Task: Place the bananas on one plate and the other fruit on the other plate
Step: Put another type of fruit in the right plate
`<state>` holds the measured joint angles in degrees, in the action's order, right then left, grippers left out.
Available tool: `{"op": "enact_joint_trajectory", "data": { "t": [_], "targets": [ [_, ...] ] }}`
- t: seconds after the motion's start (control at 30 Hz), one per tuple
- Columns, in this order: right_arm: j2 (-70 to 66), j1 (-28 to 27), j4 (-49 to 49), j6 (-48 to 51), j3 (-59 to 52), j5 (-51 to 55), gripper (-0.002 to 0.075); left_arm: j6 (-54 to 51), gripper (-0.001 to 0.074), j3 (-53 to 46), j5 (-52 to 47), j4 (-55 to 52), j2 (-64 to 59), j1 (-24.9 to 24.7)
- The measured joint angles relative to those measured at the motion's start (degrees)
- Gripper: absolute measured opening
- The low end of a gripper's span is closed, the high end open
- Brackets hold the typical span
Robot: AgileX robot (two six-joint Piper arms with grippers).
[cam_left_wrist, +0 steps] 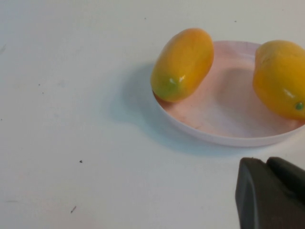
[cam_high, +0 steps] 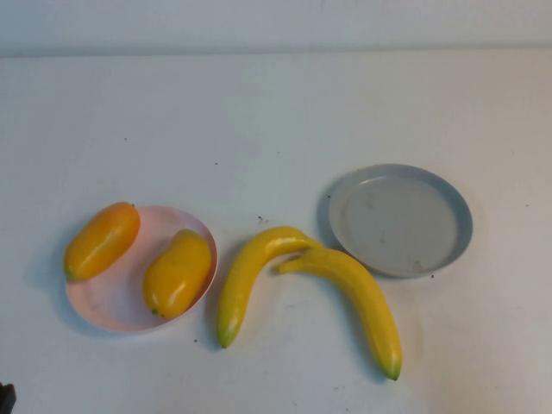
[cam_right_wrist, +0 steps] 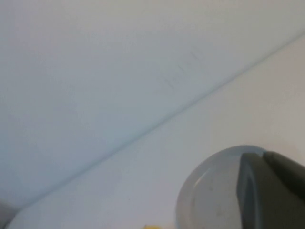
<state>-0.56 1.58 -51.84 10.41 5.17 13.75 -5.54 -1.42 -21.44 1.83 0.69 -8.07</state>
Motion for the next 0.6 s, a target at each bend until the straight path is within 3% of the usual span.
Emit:
{"op": "enact_joint_trajectory", "data": {
  "t": [0.3,0.6],
  "targets": [
    [-22.6,0.0,7.3,1.2,18.5,24.0,-0.0017,0.0,0.0001,0.0,-0.1,0.0,0.0,0.0],
    [-46.1,0.0,13.7,6.9,30.4,33.1,-0.0017,0.0,0.0001,0.0,-0.1,0.0,0.0,0.0]
  ]
}}
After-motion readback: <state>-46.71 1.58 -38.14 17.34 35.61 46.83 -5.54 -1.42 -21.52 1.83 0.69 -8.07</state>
